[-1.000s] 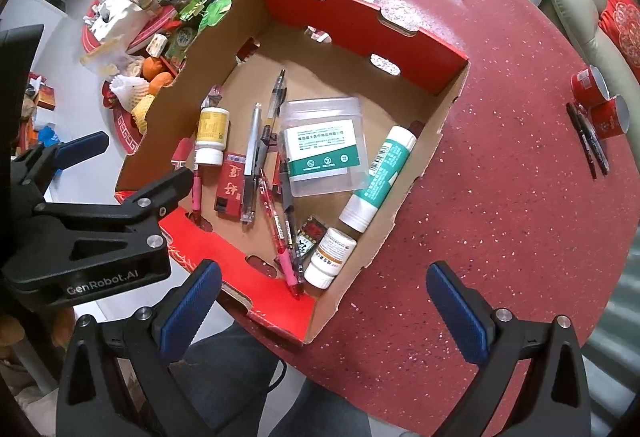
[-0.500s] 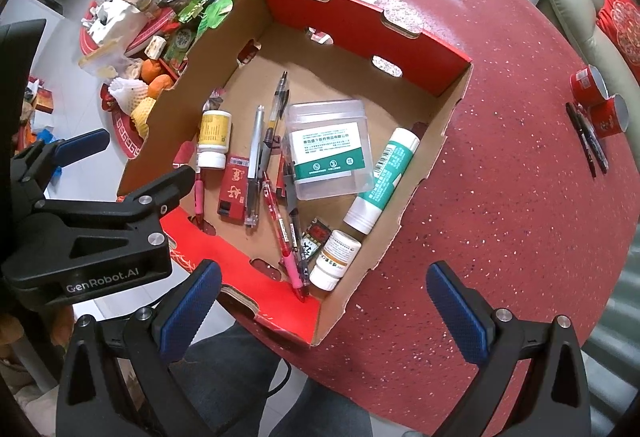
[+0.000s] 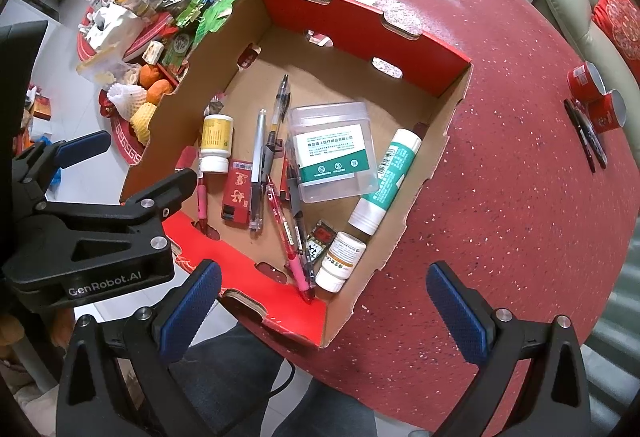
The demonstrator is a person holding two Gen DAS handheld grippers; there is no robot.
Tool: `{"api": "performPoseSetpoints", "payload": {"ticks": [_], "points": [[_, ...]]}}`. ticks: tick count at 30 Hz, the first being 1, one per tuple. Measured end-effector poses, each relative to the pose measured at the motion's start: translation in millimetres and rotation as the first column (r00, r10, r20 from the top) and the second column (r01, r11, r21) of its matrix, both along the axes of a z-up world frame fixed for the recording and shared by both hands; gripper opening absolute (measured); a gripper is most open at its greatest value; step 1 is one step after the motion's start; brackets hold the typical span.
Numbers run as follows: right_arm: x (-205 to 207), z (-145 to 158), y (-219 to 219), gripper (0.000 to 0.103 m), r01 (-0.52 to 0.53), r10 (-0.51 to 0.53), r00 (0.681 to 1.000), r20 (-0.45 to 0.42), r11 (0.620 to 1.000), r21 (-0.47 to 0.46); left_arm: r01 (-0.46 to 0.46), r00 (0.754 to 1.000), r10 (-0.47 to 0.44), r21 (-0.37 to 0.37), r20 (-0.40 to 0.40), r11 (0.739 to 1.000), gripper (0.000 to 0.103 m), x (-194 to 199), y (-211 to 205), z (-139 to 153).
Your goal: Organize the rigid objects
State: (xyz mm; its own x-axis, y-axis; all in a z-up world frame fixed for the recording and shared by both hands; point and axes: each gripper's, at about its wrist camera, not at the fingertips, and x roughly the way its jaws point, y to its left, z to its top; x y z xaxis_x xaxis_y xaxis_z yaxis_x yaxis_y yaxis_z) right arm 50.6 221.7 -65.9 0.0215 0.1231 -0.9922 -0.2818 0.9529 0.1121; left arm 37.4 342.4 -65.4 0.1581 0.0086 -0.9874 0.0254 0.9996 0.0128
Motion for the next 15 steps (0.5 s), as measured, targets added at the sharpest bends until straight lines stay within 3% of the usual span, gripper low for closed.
{"api": "performPoseSetpoints", "payload": {"ticks": [15], "points": [[0.9, -1.1, 4.3, 0.103, 0.023, -0.023, 1.000, 0.001, 1.000, -0.006, -0.001, 1.000, 0.001, -0.005, 0.011, 1.000, 0.103, 2.8, 8.4, -0.1]]}}
